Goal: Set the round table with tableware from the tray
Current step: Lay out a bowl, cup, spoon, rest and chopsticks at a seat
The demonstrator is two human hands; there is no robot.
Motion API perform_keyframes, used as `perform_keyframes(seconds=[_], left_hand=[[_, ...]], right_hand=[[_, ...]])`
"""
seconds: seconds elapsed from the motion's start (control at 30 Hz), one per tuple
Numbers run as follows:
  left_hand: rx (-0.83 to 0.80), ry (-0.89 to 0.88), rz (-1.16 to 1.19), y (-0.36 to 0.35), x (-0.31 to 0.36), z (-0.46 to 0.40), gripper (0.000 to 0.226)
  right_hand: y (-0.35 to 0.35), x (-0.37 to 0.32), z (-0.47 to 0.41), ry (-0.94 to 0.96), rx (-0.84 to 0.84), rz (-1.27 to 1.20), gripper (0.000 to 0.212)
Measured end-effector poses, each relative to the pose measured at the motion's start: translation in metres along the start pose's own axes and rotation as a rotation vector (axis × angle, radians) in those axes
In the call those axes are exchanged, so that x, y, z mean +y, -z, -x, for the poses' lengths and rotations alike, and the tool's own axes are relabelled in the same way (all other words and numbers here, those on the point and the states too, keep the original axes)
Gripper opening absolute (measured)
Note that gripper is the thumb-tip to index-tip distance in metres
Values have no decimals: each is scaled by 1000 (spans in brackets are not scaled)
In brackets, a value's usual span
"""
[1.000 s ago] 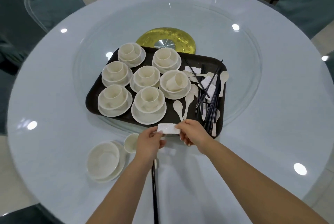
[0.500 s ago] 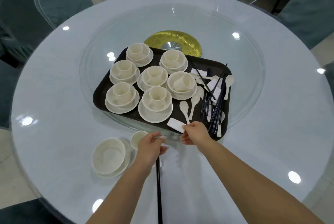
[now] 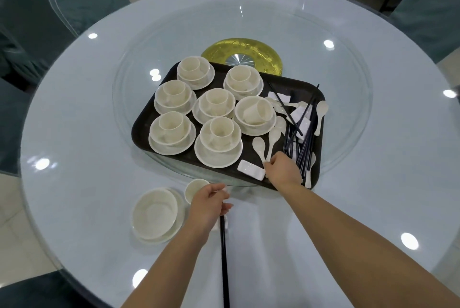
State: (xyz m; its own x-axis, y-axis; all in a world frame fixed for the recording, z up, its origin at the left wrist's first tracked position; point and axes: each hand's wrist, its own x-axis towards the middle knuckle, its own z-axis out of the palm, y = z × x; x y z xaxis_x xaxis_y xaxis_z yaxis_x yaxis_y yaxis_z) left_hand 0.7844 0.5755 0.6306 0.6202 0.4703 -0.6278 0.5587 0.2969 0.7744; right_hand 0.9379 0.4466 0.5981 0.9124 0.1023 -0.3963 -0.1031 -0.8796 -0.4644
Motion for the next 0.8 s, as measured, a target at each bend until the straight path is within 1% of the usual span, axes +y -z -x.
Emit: perform_keyframes(seconds=[0.17, 0.27, 0.4, 0.47, 0.53, 0.6, 0.7, 0.8], left_hand=[[10, 5, 2, 6, -1, 3, 18], [19, 11, -1, 10, -4, 4, 18], [25, 13, 29, 14, -7, 5, 16], [17, 12, 34, 15, -8, 5, 16], [9, 11, 21, 15, -11, 6, 16], [5, 2, 5, 13, -14, 8, 14], [-39, -37, -37, 17, -25, 14, 15], [-86, -57, -175, 30, -42, 24, 24]], right_hand=[[-7, -6, -13, -18, -61, 22, 24], [-13, -4, -14, -31, -51, 14, 22], [-13, 0, -6, -1, 69, -138, 16], [-12, -2, 4, 35, 76, -240, 15], [-13, -7, 19, 77, -7, -353, 14], [-19, -12, 41, 125, -133, -427, 15], [-38, -10, 78, 172, -312, -440, 19], [-57, 2, 108, 143, -438, -450, 21]])
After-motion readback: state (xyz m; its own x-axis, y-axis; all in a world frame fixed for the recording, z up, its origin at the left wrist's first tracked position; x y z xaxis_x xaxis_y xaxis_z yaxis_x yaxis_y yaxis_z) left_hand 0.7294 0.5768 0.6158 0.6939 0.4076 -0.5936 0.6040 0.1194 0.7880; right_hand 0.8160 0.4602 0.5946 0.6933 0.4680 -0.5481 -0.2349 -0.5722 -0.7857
